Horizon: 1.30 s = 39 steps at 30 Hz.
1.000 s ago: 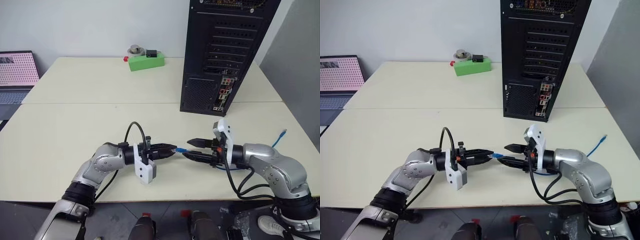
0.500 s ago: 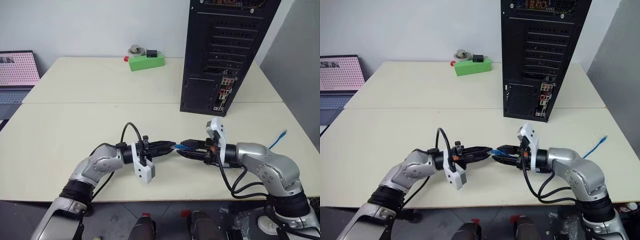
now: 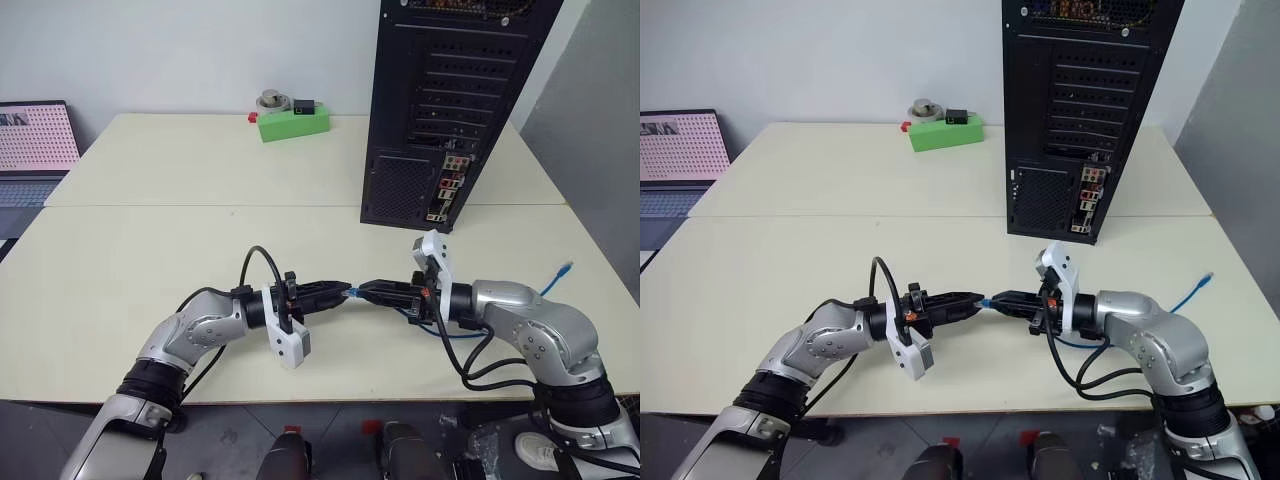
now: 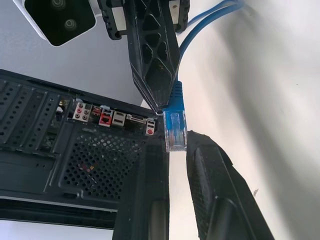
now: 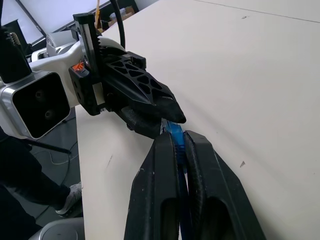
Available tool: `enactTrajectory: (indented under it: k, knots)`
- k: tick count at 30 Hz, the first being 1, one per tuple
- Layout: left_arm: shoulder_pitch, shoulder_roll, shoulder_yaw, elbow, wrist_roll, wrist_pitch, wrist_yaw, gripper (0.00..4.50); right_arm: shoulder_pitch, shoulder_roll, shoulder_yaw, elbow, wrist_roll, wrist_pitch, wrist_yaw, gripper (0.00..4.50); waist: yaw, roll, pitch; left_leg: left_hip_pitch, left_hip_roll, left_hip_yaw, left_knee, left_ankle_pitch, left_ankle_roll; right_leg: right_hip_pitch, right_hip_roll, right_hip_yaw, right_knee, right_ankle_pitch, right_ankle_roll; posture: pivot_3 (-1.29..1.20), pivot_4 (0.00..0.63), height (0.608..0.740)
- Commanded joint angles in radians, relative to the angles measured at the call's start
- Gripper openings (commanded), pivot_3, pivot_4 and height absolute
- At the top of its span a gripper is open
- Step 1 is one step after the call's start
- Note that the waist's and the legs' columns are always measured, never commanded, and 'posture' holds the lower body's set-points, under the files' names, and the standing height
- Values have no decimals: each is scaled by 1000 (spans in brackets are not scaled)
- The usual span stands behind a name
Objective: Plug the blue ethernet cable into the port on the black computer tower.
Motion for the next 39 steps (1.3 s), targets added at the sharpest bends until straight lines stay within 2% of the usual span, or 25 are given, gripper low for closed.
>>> enactTrajectory:
  k: [1, 3, 7, 15, 16, 18, 21, 25, 35, 36, 39]
  knots:
    - [-16, 8, -1, -36, 0, -12, 32, 257, -16, -13, -19, 3, 27, -16, 36, 827, 0, 0, 0, 0, 0, 0, 0, 0, 0, 0, 0, 0, 0, 0, 0, 0, 150, 740]
    - [-16, 9, -2, -36, 3, -13, 37, 257, -22, -20, -21, 17, 21, -9, 31, 1252, 0, 0, 0, 0, 0, 0, 0, 0, 0, 0, 0, 0, 0, 0, 0, 0, 150, 740]
    - [-15, 11, -4, -40, 9, -16, 47, 257, -26, -33, -12, 29, 19, 5, 36, 2385, 0, 0, 0, 0, 0, 0, 0, 0, 0, 0, 0, 0, 0, 0, 0, 0, 150, 740]
    - [-15, 13, -3, -43, 17, -15, 61, 257, -33, -16, -17, 43, 42, 22, 35, 2391, 0, 0, 0, 0, 0, 0, 0, 0, 0, 0, 0, 0, 0, 0, 0, 0, 150, 740]
    - [-15, 14, -4, -43, 17, -15, 62, 257, -35, -13, -18, 46, 42, 23, 33, 2030, 0, 0, 0, 0, 0, 0, 0, 0, 0, 0, 0, 0, 0, 0, 0, 0, 150, 740]
    - [-14, 16, -4, -43, 18, -16, 63, 257, -37, -8, -21, 48, 42, 26, 31, 1675, 0, 0, 0, 0, 0, 0, 0, 0, 0, 0, 0, 0, 0, 0, 0, 0, 150, 740]
    - [-15, 16, -5, -44, 20, -15, 64, 257, -39, -1, -30, 49, 52, 34, 29, 819, 0, 0, 0, 0, 0, 0, 0, 0, 0, 0, 0, 0, 0, 0, 0, 0, 150, 740]
    - [-13, 16, -7, -45, 25, -18, 66, 257, -42, -1, -37, 50, 67, 41, 24, 17, 0, 0, 0, 0, 0, 0, 0, 0, 0, 0, 0, 0, 0, 0, 0, 0, 150, 740]
    - [-2, 17, -30, -42, -15, -22, 54, 257, -51, -4, -42, 63, 80, 66, 21, 0, 0, 0, 0, 0, 0, 0, 0, 0, 0, 0, 0, 0, 0, 0, 0, 0, 150, 740]
    - [0, 18, -38, -42, -46, -12, 41, 959, -52, -5, -42, 65, 82, 69, 22, 0, 0, 0, 0, 0, 0, 0, 0, 0, 0, 0, 0, 0, 0, 0, 0, 0, 150, 740]
    - [4, 28, -59, -41, -118, 31, 2, 1497, -53, -14, -40, 67, 86, 75, 25, 0, 0, 0, 0, 0, 0, 0, 0, 0, 0, 0, 0, 0, 0, 0, 0, 0, 150, 740]
